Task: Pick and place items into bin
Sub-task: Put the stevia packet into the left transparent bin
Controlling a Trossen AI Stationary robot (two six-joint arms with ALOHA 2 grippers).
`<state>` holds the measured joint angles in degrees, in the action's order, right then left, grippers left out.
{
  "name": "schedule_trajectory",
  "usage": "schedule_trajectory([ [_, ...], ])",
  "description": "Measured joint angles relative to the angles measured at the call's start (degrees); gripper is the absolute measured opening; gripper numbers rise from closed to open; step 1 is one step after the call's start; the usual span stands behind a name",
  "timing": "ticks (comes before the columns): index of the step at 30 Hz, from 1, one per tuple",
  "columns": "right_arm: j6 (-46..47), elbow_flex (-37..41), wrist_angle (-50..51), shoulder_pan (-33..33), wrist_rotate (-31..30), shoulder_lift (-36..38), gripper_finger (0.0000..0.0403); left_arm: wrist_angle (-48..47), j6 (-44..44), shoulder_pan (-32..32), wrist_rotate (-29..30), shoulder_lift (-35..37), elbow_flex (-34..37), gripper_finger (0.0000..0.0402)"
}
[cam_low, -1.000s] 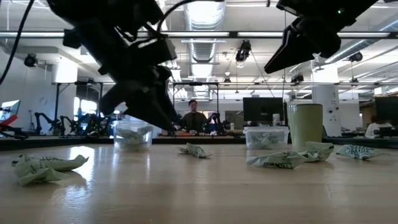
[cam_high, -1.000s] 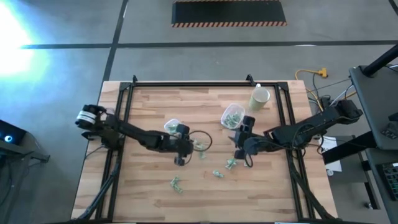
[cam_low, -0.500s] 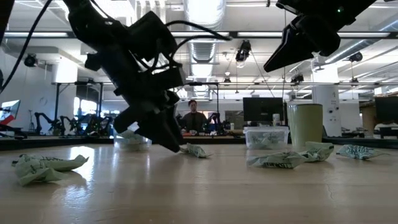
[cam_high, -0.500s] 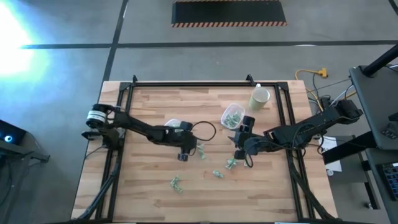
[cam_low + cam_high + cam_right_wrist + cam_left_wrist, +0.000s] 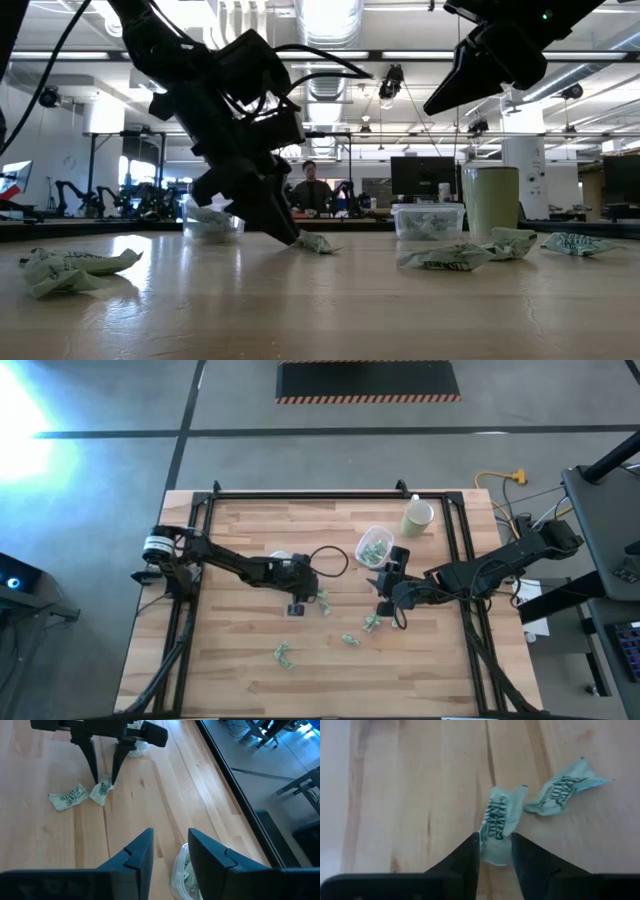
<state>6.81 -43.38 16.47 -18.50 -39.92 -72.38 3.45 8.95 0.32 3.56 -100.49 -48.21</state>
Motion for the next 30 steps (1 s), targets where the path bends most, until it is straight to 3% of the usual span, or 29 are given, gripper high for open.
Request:
schedule_trajectory([
  [11, 0.00, 0.00, -0.02, 0.00, -0.01, 0.00, 0.0094, -1.35, -0.12, 0.00, -0.27, 0.00, 0.03, 0.0008],
  [22, 0.00, 0.04, -0.02, 0.00, 0.00, -0.02, 0.0081, -1.85, -0.35, 0.32, 0.56, 3.14, 0.07, 0.0000],
  [30, 0.02, 0.13, 0.00, 0.00, -0.01, -0.04, 0.0073, -8.32, -2.44, 2.56, 11.66, 9.91, 0.89, 0.0000],
])
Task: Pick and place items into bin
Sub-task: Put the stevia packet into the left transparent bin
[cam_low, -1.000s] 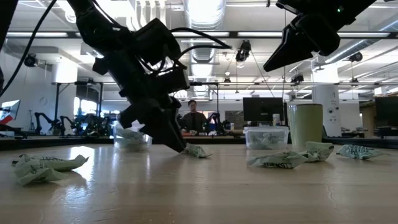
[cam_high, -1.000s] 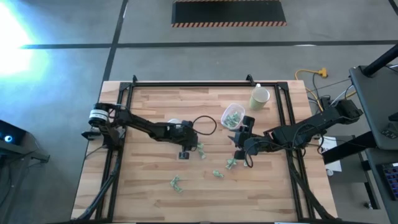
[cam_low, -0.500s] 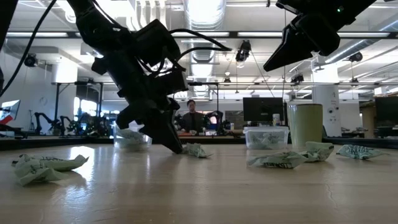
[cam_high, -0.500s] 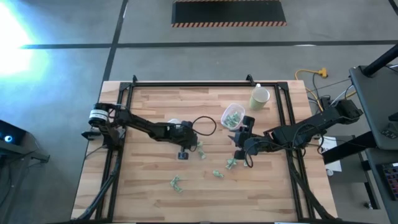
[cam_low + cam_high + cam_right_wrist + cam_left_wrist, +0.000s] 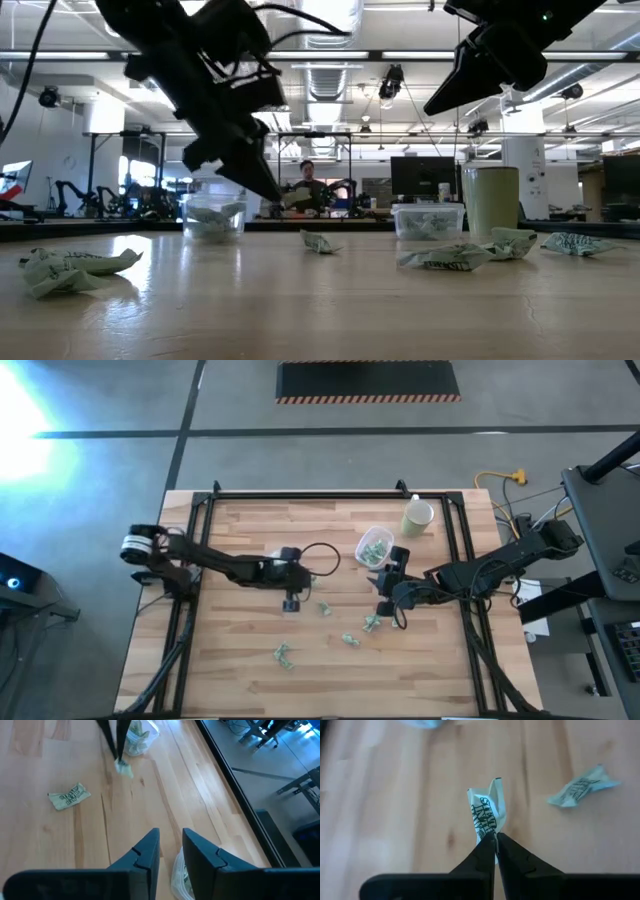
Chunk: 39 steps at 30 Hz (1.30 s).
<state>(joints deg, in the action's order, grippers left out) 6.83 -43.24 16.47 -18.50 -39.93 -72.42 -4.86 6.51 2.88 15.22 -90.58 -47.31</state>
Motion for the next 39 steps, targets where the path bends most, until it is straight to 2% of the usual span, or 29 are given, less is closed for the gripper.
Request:
schedule_trajectory([
  [6, 0.40, 0.25, -0.12, 0.00, -0.01, 0.00, 0.0074, -4.94, -3.04, 1.60, 8.26, 7.43, 2.64, 0.0000],
  [15, 0.53, 0.56, -0.37, 0.00, -0.02, -0.02, 0.0068, -9.89, -7.83, 2.60, 15.51, 18.64, 8.73, 0.0000],
  [22, 0.68, 0.74, -0.56, 0.00, 0.00, -0.02, 0.0073, -11.06, -10.74, 2.49, 16.70, 23.39, 13.93, 0.0000],
  [29, 0.88, 0.96, -0.86, 0.00, 0.01, -0.02, 0.0065, -11.07, -12.17, 2.47, 16.72, 23.63, 15.22, 0.0001],
  [33, 1.02, 1.07, -0.84, 0.00, 0.01, -0.02, 0.0064, -11.08, -12.14, 2.47, 16.74, 22.93, 15.20, 0.0025],
  [39, 2.61, 1.10, -0.88, 0.02, 0.42, -0.02, 0.0064, -11.19, -12.12, 2.47, 16.72, 22.33, 15.20, 0.0096],
])
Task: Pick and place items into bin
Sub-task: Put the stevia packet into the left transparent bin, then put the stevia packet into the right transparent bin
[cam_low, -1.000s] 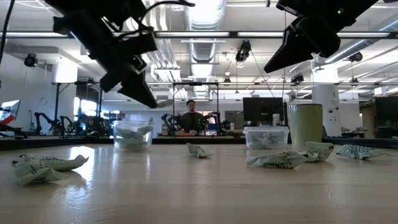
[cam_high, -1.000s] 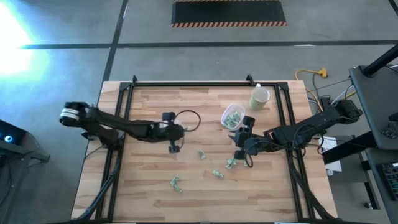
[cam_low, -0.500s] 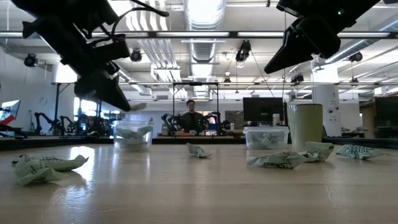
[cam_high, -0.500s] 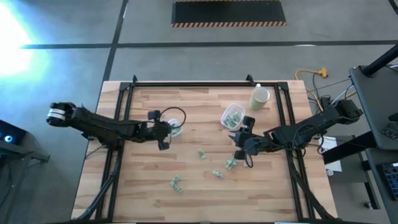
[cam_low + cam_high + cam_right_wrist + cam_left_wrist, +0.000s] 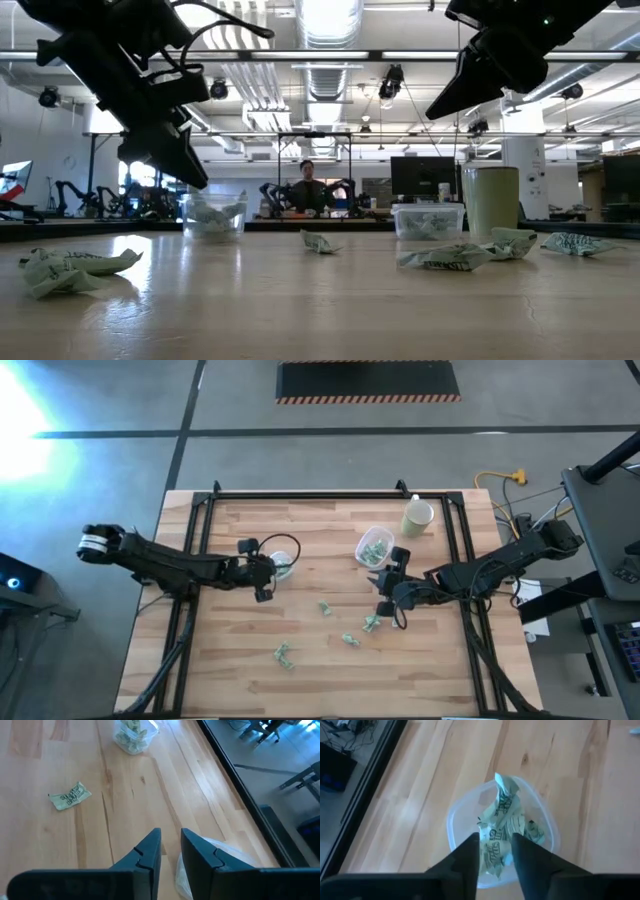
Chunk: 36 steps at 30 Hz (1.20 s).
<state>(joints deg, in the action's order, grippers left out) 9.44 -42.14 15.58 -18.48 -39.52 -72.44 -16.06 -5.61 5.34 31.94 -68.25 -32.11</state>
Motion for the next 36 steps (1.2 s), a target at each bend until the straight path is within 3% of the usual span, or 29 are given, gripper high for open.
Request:
schedule_trajectory([
  [6, 1.13, 0.91, -2.63, -0.02, 15.84, -0.21, 0.0069, 0.09, 0.02, 0.00, -0.01, 0.39, 0.00, 0.0141],
  [13, 2.09, 2.48, -8.39, -0.04, 26.19, -4.43, 0.0083, 0.00, 0.02, 0.02, -0.50, 0.68, -0.58, 0.0146],
  [23, 15.47, 2.58, 2.44, -0.04, 28.09, -9.57, 0.0097, -0.08, 0.01, 0.04, -2.33, 0.79, -0.99, 0.0147],
  [36, 20.42, 3.39, 2.14, -0.04, 29.69, -10.22, 0.0100, -0.30, 0.00, 0.09, -3.16, 0.79, -0.99, 0.0147],
])
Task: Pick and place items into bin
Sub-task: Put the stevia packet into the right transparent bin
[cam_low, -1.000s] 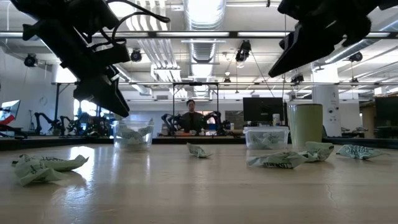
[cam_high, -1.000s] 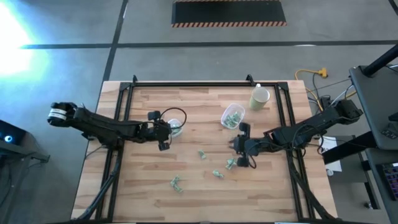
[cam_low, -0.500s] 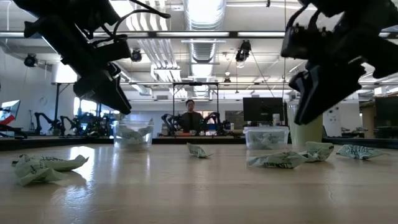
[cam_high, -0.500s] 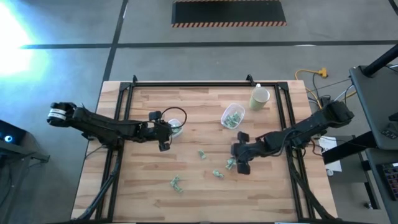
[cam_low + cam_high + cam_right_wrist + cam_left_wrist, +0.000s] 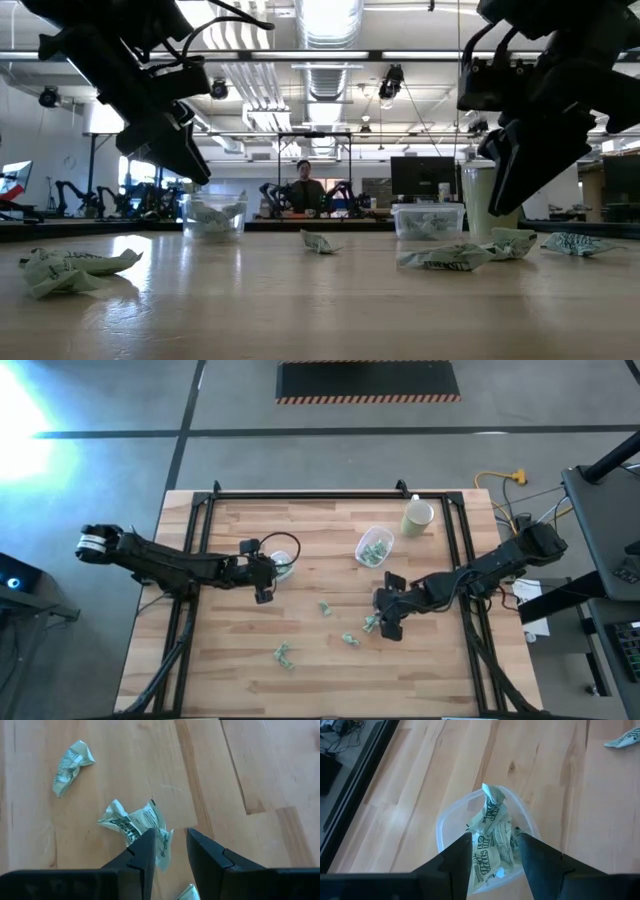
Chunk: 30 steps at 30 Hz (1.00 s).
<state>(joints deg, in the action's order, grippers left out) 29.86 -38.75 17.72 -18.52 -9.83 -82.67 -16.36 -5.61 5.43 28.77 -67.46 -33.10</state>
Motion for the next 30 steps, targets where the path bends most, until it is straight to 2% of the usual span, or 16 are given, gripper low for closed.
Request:
schedule_trajectory([
  [15, -0.01, 0.06, 0.03, 0.04, 1.51, -5.59, 0.0098, -0.29, -0.04, -0.02, -0.17, 0.00, 0.00, 0.0147],
  [19, -1.16, 0.03, 0.12, 0.04, 1.55, -5.48, 0.0074, -0.31, -0.04, -0.02, -0.17, 0.00, 0.00, 0.0147],
  [24, -3.96, -0.04, 0.07, 0.04, 1.99, -4.61, 0.0016, -0.32, -0.04, -0.02, -0.15, 0.00, 0.00, 0.0147],
  [30, -6.21, -0.48, 0.08, 0.06, 0.82, -4.47, 0.0009, -0.35, -0.04, -0.07, -0.15, 0.00, 0.00, 0.0147],
])
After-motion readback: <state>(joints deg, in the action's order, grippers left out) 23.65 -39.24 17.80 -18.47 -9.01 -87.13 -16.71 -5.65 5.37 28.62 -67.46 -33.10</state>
